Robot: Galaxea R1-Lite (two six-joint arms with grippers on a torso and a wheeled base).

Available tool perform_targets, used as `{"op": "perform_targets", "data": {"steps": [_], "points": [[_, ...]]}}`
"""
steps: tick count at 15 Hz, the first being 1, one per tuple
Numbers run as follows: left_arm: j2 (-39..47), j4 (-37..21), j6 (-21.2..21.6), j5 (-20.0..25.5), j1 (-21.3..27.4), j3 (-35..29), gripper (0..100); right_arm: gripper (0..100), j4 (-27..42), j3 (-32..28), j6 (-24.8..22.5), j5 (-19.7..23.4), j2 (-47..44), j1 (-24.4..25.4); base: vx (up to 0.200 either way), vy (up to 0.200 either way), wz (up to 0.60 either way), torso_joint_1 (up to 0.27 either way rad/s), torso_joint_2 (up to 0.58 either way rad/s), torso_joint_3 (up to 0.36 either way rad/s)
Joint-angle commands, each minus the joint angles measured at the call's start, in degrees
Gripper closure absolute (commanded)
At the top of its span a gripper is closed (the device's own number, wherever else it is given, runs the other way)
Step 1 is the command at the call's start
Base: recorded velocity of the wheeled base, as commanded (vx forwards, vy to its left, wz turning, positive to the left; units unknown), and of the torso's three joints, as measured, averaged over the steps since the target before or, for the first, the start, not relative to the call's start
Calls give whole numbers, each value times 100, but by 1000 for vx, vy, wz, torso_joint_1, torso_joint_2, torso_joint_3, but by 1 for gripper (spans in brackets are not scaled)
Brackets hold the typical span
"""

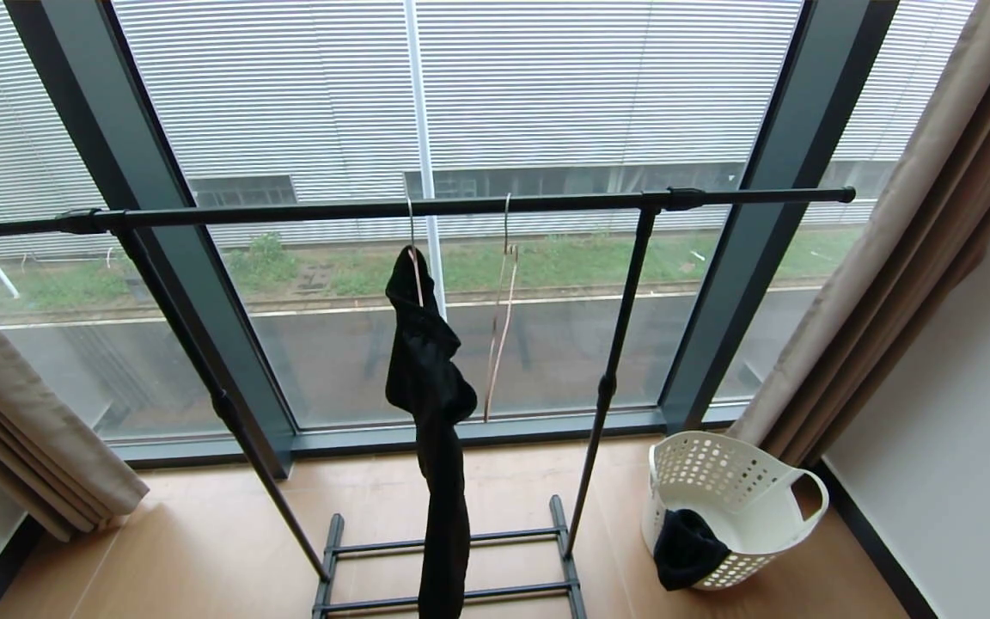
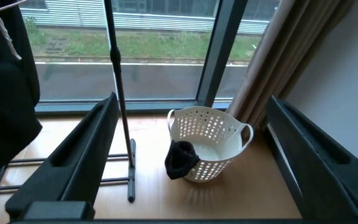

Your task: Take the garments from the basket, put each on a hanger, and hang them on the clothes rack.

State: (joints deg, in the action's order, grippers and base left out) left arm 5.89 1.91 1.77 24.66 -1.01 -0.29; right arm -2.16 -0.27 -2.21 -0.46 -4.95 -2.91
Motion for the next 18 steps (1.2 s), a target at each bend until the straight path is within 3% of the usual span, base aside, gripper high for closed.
{"op": "perform_targets", "data": {"steps": [1, 3, 5, 14, 18], "points": [[-149, 11, -98, -23, 374, 3, 0, 0, -13, 0, 19, 11, -6, 10, 0, 0, 0, 0, 0, 0], [-589, 28, -10, -119, 92, 20, 0, 0, -13, 9, 36, 2, -6, 10, 0, 0, 0, 0, 0, 0], [-589, 37, 69, -1025, 92, 29, 0, 0, -13, 9, 54, -6, -6, 10, 0, -100, 0, 1, 1, 1], [-589, 46, -27, -1069, 92, 29, 0, 0, -4, 9, -17, 29, -6, 10, 0, -200, 0, 5, 4, 3], [-589, 46, -27, -1069, 92, 29, 0, 0, -4, 9, -122, 213, 3, 10, 100, 0, 0, -2, 1, 0]]}}
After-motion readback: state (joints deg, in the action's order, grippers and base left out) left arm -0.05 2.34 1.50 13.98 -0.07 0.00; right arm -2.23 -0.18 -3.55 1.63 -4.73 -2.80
